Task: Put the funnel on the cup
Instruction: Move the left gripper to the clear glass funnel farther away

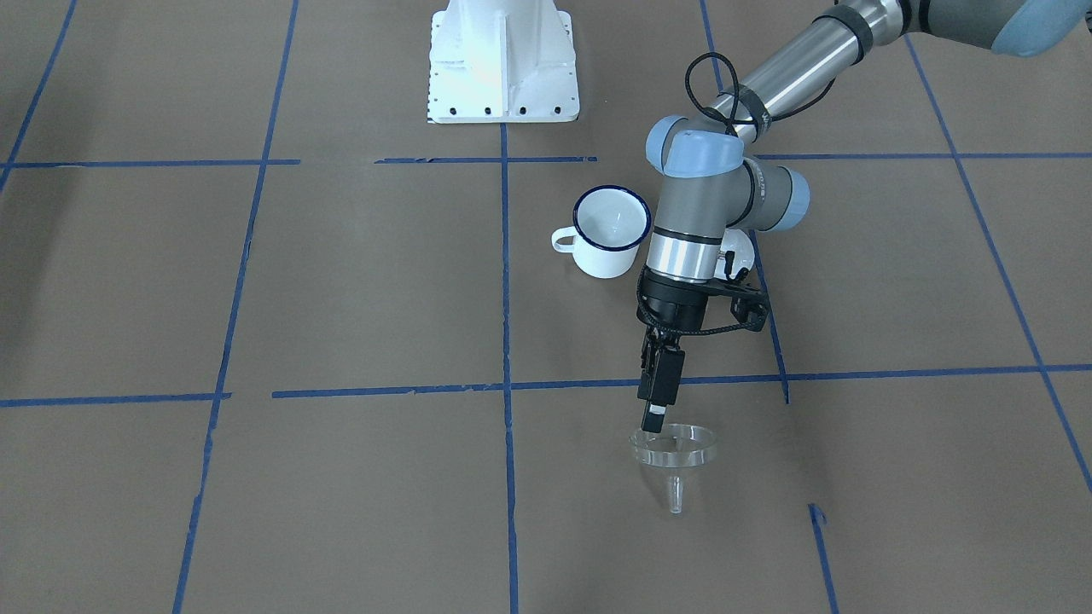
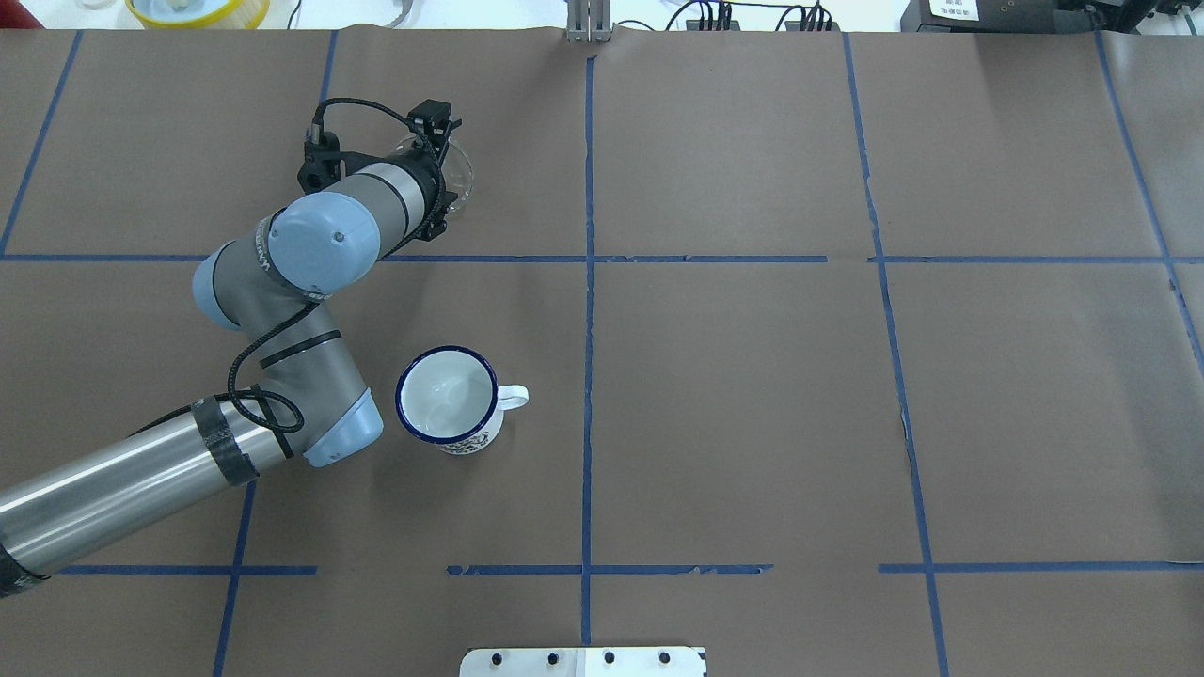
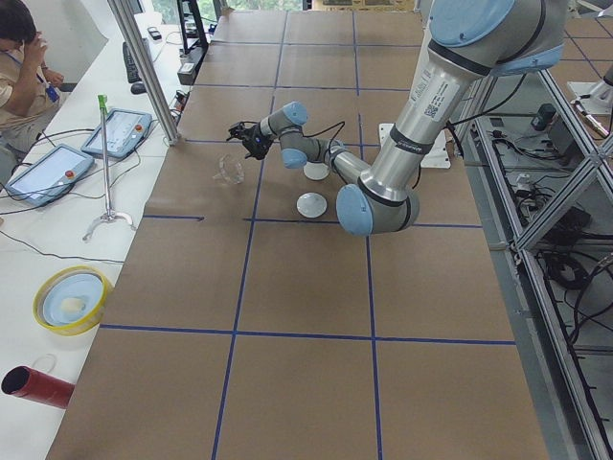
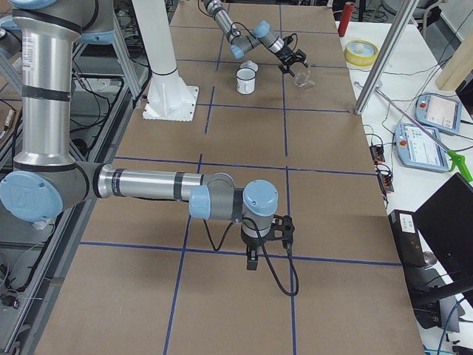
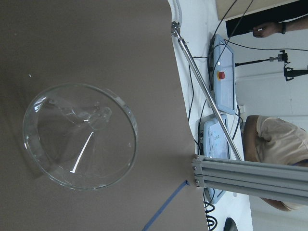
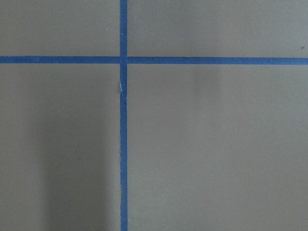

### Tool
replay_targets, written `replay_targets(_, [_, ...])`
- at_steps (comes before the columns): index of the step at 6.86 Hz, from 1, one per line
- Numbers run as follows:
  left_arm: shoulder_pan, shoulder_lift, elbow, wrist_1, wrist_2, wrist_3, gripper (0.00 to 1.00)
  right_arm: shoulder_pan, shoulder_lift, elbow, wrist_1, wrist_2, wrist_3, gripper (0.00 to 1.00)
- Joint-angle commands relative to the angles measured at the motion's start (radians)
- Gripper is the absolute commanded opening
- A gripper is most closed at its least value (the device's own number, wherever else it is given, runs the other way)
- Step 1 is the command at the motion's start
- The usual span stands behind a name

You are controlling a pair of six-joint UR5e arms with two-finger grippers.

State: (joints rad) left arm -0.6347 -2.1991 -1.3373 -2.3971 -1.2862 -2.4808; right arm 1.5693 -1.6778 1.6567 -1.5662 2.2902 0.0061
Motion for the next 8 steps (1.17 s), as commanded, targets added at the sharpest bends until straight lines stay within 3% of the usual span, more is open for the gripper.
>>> replay_targets(1, [-0.012,-0.002,0.027,-0.002,-0.001,-0.053,0.95,0.000,0.000,0.000,0.000,0.000,0.000,1.00])
replay_targets(2, [-0.026,-0.002,0.036,-0.004,0.001,-0.088,0.79,0.000,0.000,0.000,0.000,0.000,0.000,1.00])
replay_targets(3, [-0.046,-0.002,0.043,-0.004,-0.001,-0.102,0.74,0.000,0.000,0.000,0.000,0.000,0.000,1.00])
replay_targets(7, [-0.065,-0.017,0.102,-0.025,0.001,-0.102,0.74,0.000,0.000,0.000,0.000,0.000,0.000,1.00])
replay_targets(8, [-0.062,-0.027,0.113,-0.025,0.002,-0.102,0.61,0.000,0.000,0.000,0.000,0.000,0.000,1.00])
